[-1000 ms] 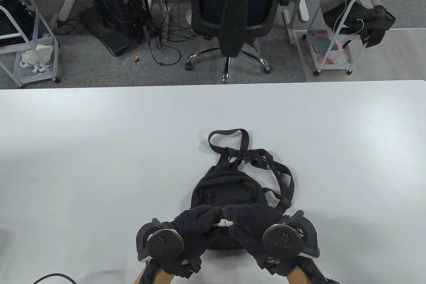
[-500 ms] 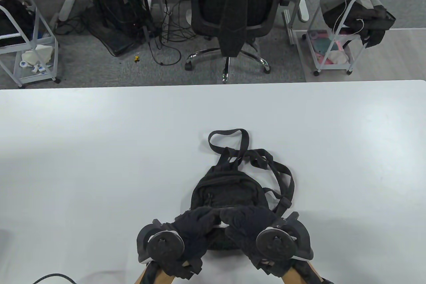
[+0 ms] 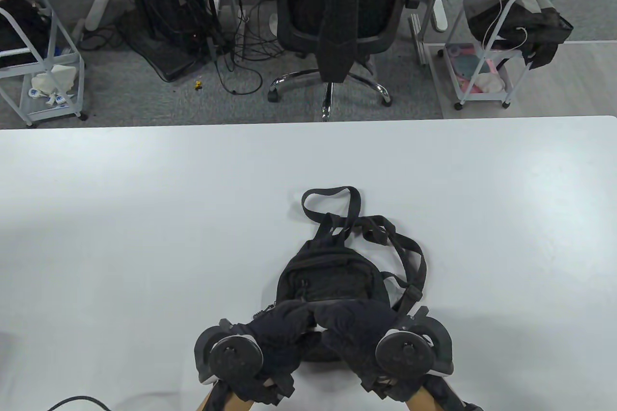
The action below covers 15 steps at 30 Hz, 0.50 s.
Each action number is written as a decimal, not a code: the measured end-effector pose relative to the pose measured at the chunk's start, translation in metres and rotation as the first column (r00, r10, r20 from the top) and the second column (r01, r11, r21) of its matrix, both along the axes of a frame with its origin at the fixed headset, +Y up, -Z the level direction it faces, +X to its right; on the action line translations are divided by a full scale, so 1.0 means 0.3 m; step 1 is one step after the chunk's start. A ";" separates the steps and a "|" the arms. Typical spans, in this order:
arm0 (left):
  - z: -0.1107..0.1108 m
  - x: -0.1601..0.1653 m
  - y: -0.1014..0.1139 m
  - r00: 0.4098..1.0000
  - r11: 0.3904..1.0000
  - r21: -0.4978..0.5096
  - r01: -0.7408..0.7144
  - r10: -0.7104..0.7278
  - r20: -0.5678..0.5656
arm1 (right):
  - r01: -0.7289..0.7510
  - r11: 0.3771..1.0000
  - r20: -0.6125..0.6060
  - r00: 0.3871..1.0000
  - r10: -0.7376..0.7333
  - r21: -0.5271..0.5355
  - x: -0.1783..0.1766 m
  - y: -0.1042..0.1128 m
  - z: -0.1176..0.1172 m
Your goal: Apply lubricant on backpack
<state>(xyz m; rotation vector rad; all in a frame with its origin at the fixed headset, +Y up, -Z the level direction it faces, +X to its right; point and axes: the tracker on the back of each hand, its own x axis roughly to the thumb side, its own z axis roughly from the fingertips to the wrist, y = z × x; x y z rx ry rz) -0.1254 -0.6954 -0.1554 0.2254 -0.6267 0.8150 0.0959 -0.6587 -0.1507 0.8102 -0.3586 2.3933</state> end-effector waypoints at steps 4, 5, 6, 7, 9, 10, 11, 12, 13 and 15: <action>-0.016 -0.015 -0.008 0.999 1.000 -0.029 0.007 -0.008 -0.034 | -0.050 0.998 0.083 0.995 0.047 0.033 0.002 0.001 -0.004; -0.020 -0.026 -0.005 0.998 0.999 -0.033 0.013 -0.015 -0.054 | -0.059 0.996 0.125 0.991 0.051 0.061 0.017 0.008 -0.004; -0.025 -0.044 0.001 0.997 0.999 -0.044 0.006 -0.009 -0.080 | -0.065 0.996 0.143 0.988 0.055 0.065 0.040 0.017 -0.006; -0.029 -0.058 0.005 0.995 0.999 -0.049 -0.001 -0.003 -0.101 | -0.051 0.997 0.146 0.988 0.042 0.059 0.057 0.021 -0.008; -0.043 -0.105 0.017 0.988 0.998 -0.065 -0.025 0.015 -0.155 | 0.010 0.999 0.145 0.989 -0.016 0.036 0.100 0.029 -0.018; -0.051 -0.139 0.026 0.983 0.998 -0.048 -0.028 0.019 -0.182 | 0.050 0.999 0.146 0.988 -0.052 0.018 0.122 0.032 -0.025; -0.060 -0.177 0.033 0.976 0.999 -0.041 -0.027 0.018 -0.216 | 0.079 0.997 0.153 0.985 -0.079 0.005 0.141 0.035 -0.034; -0.062 -0.201 0.037 0.970 0.999 -0.029 -0.026 0.019 -0.244 | 0.093 0.996 0.156 0.983 -0.092 -0.002 0.151 0.035 -0.039; -0.065 -0.245 0.042 0.953 0.999 0.029 -0.016 0.024 -0.301 | 0.107 0.994 0.160 0.982 -0.104 -0.014 0.165 0.034 -0.047; -0.076 -0.318 0.046 0.906 0.996 0.077 0.033 0.002 -0.423 | 0.117 0.993 0.164 0.980 -0.110 -0.031 0.179 0.030 -0.056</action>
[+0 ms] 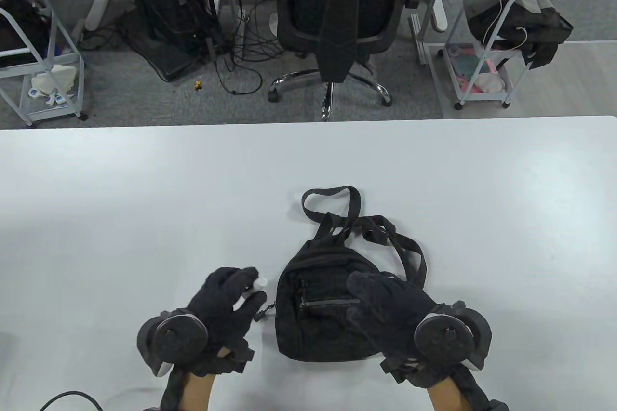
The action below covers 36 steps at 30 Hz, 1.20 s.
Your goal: Apply lubricant on backpack
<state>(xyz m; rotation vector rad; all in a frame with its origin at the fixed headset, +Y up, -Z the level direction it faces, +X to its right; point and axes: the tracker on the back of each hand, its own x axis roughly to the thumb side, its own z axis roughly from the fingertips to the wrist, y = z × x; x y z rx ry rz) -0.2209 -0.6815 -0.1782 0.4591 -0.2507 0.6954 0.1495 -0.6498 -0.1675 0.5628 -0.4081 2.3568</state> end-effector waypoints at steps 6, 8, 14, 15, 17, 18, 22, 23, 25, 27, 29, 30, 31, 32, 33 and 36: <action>-0.061 -0.201 -0.085 0.940 0.979 -0.204 0.027 -0.095 -0.328 | 0.021 1.000 -0.031 0.999 -0.022 -0.016 0.000 0.000 0.000; -0.079 -0.239 -0.125 0.905 0.943 -0.332 0.000 -0.141 -0.402 | 0.008 1.000 -0.053 0.999 -0.009 -0.018 -0.007 0.000 0.002; -0.099 -0.301 -0.211 0.838 0.878 -0.477 -0.050 -0.223 -0.499 | -0.004 1.000 -0.071 0.997 0.002 -0.025 -0.016 -0.005 0.004; -0.100 -0.304 -0.212 0.837 0.878 -0.475 -0.051 -0.222 -0.499 | -0.006 1.000 -0.073 0.997 0.004 -0.028 -0.016 -0.006 0.003; -0.099 -0.308 -0.215 0.833 0.879 -0.473 -0.061 -0.216 -0.509 | -0.012 0.999 -0.077 0.997 0.009 -0.035 -0.016 -0.007 0.002; -0.099 -0.309 -0.215 0.835 0.879 -0.473 -0.064 -0.212 -0.507 | -0.012 0.999 -0.076 0.997 0.009 -0.036 -0.016 -0.006 0.001; -0.101 -0.308 -0.221 0.829 0.873 -0.486 -0.049 -0.236 -0.508 | -0.028 0.999 -0.084 0.996 0.024 -0.040 -0.022 -0.005 0.003; -0.101 -0.309 -0.227 0.825 0.866 -0.498 -0.045 -0.249 -0.507 | -0.033 0.999 -0.088 0.996 0.030 -0.040 -0.024 -0.004 0.005; -0.103 -0.312 -0.235 0.821 0.858 -0.511 -0.048 -0.258 -0.510 | -0.034 0.999 -0.093 0.995 0.031 -0.034 -0.028 -0.001 0.008; -0.107 -0.317 -0.245 0.822 0.846 -0.531 -0.052 -0.266 -0.503 | -0.038 0.999 -0.098 0.995 0.035 -0.030 -0.034 0.001 0.012; -0.108 -0.321 -0.256 0.827 0.830 -0.553 -0.067 -0.264 -0.496 | -0.044 0.999 -0.104 0.994 0.041 -0.028 -0.039 0.001 0.014; -0.109 -0.322 -0.257 0.823 0.833 -0.550 -0.062 -0.269 -0.500 | -0.052 0.998 -0.109 0.993 0.048 -0.029 -0.044 0.000 0.015; -0.111 -0.319 -0.256 0.826 0.830 -0.555 -0.054 -0.276 -0.492 | -0.060 0.998 -0.114 0.992 0.056 -0.033 -0.048 -0.002 0.016; -0.112 -0.317 -0.256 0.826 0.830 -0.555 -0.047 -0.280 -0.490 | -0.063 0.997 -0.116 0.992 0.059 -0.033 -0.051 -0.003 0.016; -0.112 -0.314 -0.256 0.822 0.829 -0.558 -0.036 -0.293 -0.489 | -0.069 0.997 -0.118 0.991 0.064 -0.033 -0.055 -0.004 0.017; -0.112 -0.313 -0.256 0.820 0.827 -0.561 -0.035 -0.298 -0.490 | -0.082 0.996 -0.123 0.989 0.078 -0.031 -0.061 -0.005 0.020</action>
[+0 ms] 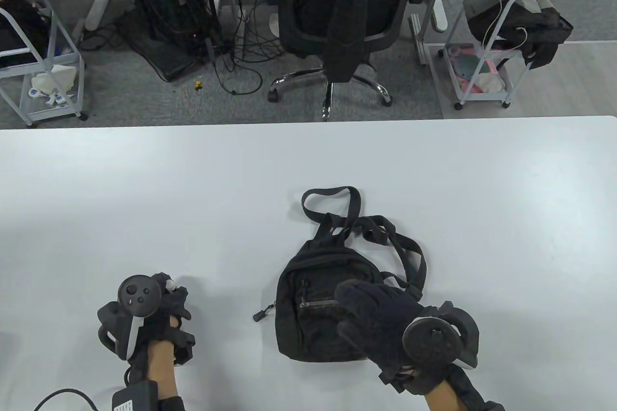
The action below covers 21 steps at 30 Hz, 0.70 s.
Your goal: Apply lubricant on backpack
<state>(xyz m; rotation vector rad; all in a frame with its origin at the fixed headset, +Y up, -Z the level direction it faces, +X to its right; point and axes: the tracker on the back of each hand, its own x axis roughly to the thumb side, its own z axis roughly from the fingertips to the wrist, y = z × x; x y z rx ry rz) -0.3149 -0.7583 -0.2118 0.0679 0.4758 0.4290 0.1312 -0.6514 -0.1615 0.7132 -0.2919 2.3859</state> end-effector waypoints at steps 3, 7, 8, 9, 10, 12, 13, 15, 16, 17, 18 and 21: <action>0.002 -0.008 -0.001 1.000 1.000 -0.013 -0.026 0.026 -0.016 | -0.002 1.000 -0.001 1.000 0.002 0.002 -0.001 0.000 0.002; 0.026 -0.017 0.073 0.994 0.994 0.039 -0.107 0.108 -0.024 | 0.016 1.000 0.001 1.000 -0.016 0.013 0.006 0.008 0.005; 0.037 -0.017 0.102 0.994 0.991 0.089 -0.101 0.103 -0.025 | 0.021 1.000 0.001 1.000 -0.021 0.015 0.008 0.010 0.006; 0.053 -0.014 0.140 0.996 0.987 0.138 -0.087 0.089 -0.009 | 0.029 0.999 0.001 1.000 -0.029 0.017 0.011 0.013 0.007; 0.072 -0.008 0.178 0.997 0.977 0.199 -0.080 0.078 0.019 | 0.039 0.999 0.002 0.999 -0.039 0.021 0.015 0.016 0.008; 0.103 0.009 0.232 0.990 0.942 0.314 -0.118 0.087 0.111 | 0.055 0.998 0.002 0.998 -0.055 0.026 0.021 0.020 0.011; 0.115 0.017 0.250 0.981 0.922 0.355 -0.155 0.102 0.163 | 0.064 0.998 0.000 0.998 -0.064 0.028 0.023 0.022 0.012; 0.136 0.044 0.286 0.932 0.855 0.429 -0.290 0.150 0.331 | 0.087 0.996 -0.007 0.996 -0.087 0.035 0.026 0.024 0.016; 0.145 0.064 0.301 0.880 0.816 0.445 -0.370 0.155 0.448 | 0.096 0.995 -0.013 0.995 -0.095 0.038 0.026 0.025 0.018; 0.149 0.078 0.308 0.845 0.791 0.450 -0.415 0.152 0.512 | 0.103 0.994 -0.018 0.995 -0.103 0.041 0.025 0.025 0.020; 0.153 0.098 0.315 0.795 0.756 0.450 -0.474 0.149 0.587 | 0.114 0.992 -0.027 0.993 -0.113 0.046 0.023 0.025 0.022; 0.163 0.165 0.329 0.659 0.679 0.413 -0.607 0.139 0.739 | 0.144 0.988 -0.050 0.989 -0.141 0.057 0.016 0.022 0.025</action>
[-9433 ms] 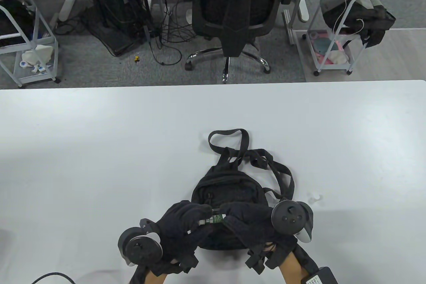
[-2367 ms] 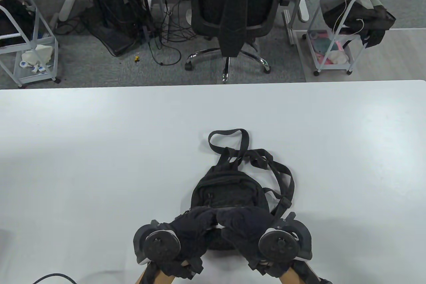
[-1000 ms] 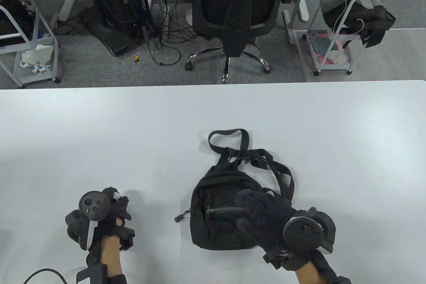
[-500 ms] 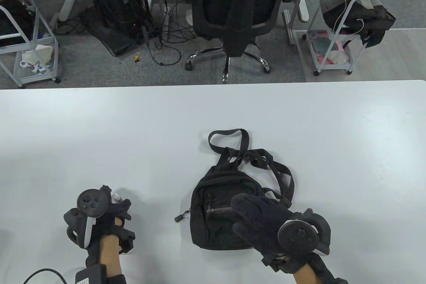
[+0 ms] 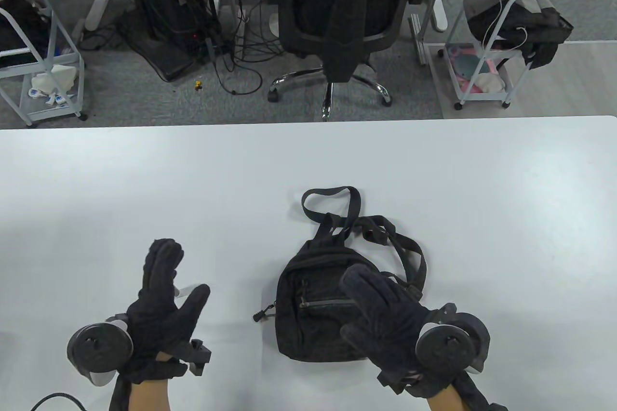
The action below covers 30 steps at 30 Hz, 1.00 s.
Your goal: Apply lubricant on backpack
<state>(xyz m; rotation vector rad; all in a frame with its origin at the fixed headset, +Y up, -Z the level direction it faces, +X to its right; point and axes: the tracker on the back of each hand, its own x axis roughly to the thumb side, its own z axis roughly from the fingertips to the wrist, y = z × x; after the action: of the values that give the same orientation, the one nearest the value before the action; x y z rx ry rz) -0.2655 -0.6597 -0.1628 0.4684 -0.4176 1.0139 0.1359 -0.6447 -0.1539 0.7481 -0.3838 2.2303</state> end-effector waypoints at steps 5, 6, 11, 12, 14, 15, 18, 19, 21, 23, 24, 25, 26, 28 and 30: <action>0.036 0.108 0.021 0.985 0.994 0.112 -0.009 -0.010 0.172 | -0.002 1.000 -0.019 1.000 0.002 -0.003 -0.008 -0.007 0.002; 0.044 0.125 0.023 0.980 0.993 0.121 -0.003 -0.021 0.198 | -0.005 1.000 -0.020 1.000 0.005 -0.003 -0.009 -0.008 0.002; 0.071 0.208 0.020 0.956 0.989 0.147 0.008 -0.050 0.289 | -0.006 1.000 -0.030 1.000 0.005 -0.006 -0.015 -0.011 0.003; 0.072 0.222 0.017 0.954 0.989 0.150 0.020 -0.064 0.293 | -0.010 1.000 -0.031 0.999 0.010 -0.005 -0.017 -0.011 0.003; 0.073 0.239 0.013 0.951 0.988 0.151 0.043 -0.086 0.296 | -0.014 1.000 -0.030 0.999 0.014 -0.004 -0.017 -0.011 0.003; 0.072 0.245 0.010 0.951 0.987 0.152 0.052 -0.095 0.293 | -0.016 1.000 -0.030 0.999 0.016 -0.006 -0.018 -0.012 0.002; 0.068 0.257 0.000 0.950 0.988 0.135 0.082 -0.118 0.290 | -0.023 1.000 -0.027 0.999 0.023 -0.012 -0.019 -0.014 0.000; 0.065 0.261 -0.004 0.950 0.987 0.128 0.093 -0.126 0.284 | -0.029 0.999 -0.026 0.999 0.028 -0.014 -0.020 -0.016 -0.002; 0.058 0.271 -0.014 0.951 0.986 0.103 0.129 -0.152 0.271 | -0.038 0.999 -0.023 0.999 0.037 -0.019 -0.022 -0.019 -0.005; 0.050 0.282 -0.027 0.951 0.982 0.085 0.167 -0.183 0.247 | -0.045 0.999 -0.020 0.999 0.044 -0.023 -0.023 -0.022 -0.007; 0.045 0.285 -0.032 0.954 0.981 0.073 0.178 -0.190 0.231 | -0.046 0.999 -0.018 0.999 0.046 -0.023 -0.024 -0.023 -0.007; 0.038 0.289 -0.039 0.953 0.980 0.048 0.193 -0.199 0.229 | -0.051 0.998 -0.015 0.999 0.051 -0.024 -0.024 -0.023 -0.008; 0.033 0.293 -0.047 0.950 0.978 0.034 0.204 -0.206 0.236 | -0.060 0.998 -0.011 0.998 0.060 -0.025 -0.024 -0.024 -0.009; 0.022 0.301 -0.061 0.945 0.975 0.007 0.224 -0.219 0.241 | -0.068 0.997 -0.005 0.998 0.068 -0.027 -0.024 -0.026 -0.012; 0.014 0.312 -0.072 0.936 0.966 -0.019 0.260 -0.247 0.251 | -0.074 0.997 -0.006 0.997 0.074 -0.035 -0.025 -0.029 -0.015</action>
<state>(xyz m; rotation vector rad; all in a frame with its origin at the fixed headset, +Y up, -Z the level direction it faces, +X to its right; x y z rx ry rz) -0.1719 -0.6814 -0.1585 0.2333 -0.6565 0.8312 0.1285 -0.6533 -0.1585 0.7598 -0.3187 2.2985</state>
